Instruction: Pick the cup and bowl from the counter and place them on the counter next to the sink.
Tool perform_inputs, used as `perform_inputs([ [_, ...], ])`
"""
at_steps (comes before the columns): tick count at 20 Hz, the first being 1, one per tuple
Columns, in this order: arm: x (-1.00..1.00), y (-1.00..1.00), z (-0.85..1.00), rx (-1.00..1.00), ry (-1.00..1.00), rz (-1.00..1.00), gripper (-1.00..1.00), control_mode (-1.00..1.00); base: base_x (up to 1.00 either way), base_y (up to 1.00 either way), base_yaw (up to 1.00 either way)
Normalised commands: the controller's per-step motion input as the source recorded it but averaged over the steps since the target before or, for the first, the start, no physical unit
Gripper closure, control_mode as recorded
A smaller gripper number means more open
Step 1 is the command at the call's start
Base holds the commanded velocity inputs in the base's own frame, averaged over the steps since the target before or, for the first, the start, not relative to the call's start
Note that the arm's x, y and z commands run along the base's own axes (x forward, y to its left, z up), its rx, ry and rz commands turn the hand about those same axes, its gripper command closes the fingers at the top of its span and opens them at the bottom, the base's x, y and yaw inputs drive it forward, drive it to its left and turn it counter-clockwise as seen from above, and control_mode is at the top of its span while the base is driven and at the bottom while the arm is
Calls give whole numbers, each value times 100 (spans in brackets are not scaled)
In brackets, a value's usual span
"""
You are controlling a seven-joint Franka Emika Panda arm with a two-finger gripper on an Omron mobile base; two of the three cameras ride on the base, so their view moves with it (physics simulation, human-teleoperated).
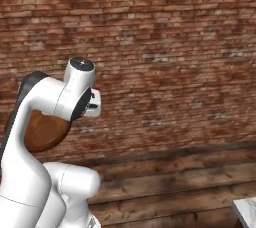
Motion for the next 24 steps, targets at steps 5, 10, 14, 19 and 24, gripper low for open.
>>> perform_inputs([
  [5,0,0,0,0,0,0,100,100,3,-10,-93],
  [10,0,0,0,0,0,0,100,100,1,-6,-94],
  [14,0,0,0,0,0,0,100,100,10,-6,-91],
  [19,0,0,0,0,0,0,100,100,31,0,-84],
  [24,0,0,0,0,0,0,100,100,74,-5,-65],
])
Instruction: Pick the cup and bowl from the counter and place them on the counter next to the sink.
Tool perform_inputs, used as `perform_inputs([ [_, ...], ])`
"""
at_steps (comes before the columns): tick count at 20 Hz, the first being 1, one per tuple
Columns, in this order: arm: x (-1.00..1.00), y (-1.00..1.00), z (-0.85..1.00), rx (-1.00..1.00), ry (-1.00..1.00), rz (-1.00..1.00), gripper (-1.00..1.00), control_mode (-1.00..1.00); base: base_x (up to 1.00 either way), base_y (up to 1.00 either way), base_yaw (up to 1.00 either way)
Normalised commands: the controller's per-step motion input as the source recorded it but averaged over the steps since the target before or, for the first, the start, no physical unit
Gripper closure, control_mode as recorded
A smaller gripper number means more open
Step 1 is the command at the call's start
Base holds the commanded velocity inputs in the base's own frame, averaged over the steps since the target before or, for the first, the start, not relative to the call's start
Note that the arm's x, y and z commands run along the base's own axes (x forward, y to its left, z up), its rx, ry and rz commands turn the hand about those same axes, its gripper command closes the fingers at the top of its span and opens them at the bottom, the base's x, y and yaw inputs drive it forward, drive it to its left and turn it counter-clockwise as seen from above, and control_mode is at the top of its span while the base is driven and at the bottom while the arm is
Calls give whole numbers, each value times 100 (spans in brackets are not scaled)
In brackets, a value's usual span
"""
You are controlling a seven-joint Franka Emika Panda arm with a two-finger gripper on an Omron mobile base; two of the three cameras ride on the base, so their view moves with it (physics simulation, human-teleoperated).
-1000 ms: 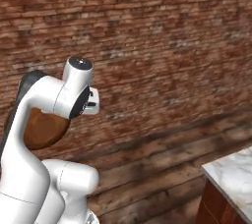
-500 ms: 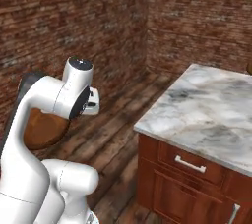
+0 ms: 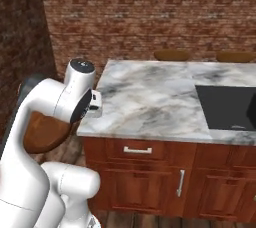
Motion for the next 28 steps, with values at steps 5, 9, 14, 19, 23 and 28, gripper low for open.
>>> perform_inputs([
  [5,0,0,0,0,0,0,100,100,88,-17,-1],
  [9,0,0,0,0,0,0,100,100,64,-48,18],
  [14,0,0,0,0,0,0,100,100,29,-67,19],
  [19,0,0,0,0,0,0,100,100,0,-68,17],
  [23,0,0,0,0,0,0,100,100,0,-76,4],
  [28,0,0,0,0,0,0,100,100,20,-69,-4],
])
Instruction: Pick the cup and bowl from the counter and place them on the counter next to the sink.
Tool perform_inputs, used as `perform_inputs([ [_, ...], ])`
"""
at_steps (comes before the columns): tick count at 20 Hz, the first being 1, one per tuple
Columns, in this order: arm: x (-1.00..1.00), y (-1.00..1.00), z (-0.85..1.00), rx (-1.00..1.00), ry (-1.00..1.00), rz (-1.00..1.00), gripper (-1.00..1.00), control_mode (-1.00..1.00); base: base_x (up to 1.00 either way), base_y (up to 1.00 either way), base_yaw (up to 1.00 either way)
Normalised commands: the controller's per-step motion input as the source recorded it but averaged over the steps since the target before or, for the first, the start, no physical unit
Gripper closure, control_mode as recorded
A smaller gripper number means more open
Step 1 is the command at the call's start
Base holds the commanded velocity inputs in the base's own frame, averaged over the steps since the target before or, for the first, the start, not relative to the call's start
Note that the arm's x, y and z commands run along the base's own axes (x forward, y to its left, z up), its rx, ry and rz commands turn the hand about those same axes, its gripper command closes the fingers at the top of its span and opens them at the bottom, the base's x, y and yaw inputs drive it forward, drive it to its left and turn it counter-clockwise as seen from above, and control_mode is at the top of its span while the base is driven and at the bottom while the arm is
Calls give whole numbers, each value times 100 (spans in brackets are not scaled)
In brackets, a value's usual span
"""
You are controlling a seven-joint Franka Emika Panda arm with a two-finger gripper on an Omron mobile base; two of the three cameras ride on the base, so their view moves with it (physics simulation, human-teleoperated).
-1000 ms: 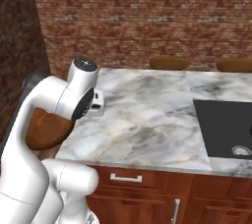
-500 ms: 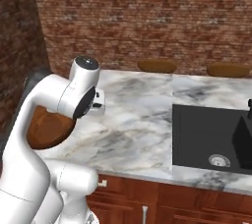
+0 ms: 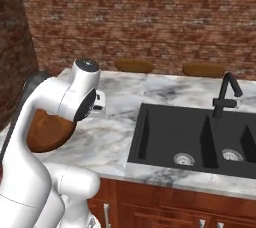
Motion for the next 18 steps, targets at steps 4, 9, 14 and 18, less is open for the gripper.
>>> perform_inputs([
  [4,0,0,0,0,0,0,100,100,29,-54,-13],
  [9,0,0,0,0,0,0,100,100,42,-15,-22],
  [14,0,0,0,0,0,0,100,100,47,0,-24],
  [18,0,0,0,0,0,0,100,100,3,0,-3],
])
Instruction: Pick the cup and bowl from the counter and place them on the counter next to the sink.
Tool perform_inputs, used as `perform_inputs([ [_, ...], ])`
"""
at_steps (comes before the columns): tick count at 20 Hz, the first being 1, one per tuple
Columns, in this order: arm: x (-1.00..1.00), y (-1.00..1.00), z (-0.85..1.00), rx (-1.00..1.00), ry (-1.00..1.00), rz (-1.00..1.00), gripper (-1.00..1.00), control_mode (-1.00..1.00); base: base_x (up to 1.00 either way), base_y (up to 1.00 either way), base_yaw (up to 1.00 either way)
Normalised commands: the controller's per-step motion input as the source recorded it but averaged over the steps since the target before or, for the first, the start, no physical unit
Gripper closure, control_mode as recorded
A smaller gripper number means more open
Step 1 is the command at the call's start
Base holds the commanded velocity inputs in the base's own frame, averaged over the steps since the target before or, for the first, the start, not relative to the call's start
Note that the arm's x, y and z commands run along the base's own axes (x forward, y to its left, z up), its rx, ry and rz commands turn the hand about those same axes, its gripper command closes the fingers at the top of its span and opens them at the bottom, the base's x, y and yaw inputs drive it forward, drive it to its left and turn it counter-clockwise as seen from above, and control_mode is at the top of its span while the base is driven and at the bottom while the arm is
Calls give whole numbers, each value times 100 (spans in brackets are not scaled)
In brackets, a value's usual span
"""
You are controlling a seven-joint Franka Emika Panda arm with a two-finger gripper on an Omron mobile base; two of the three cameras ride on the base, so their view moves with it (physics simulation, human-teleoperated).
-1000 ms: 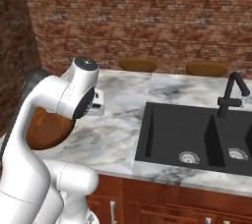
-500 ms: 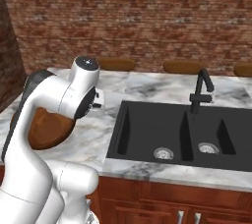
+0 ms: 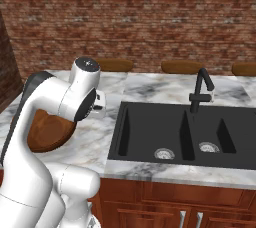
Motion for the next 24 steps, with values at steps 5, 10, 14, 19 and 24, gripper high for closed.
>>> perform_inputs([
  [5,0,0,0,0,0,0,100,100,0,0,0],
  [10,0,0,0,0,0,0,100,100,0,0,0],
  [14,0,0,0,0,0,0,100,100,0,0,0],
  [19,7,5,-1,0,2,0,100,-100,0,0,0],
  [24,31,0,9,-6,19,0,100,-100,0,0,0],
])
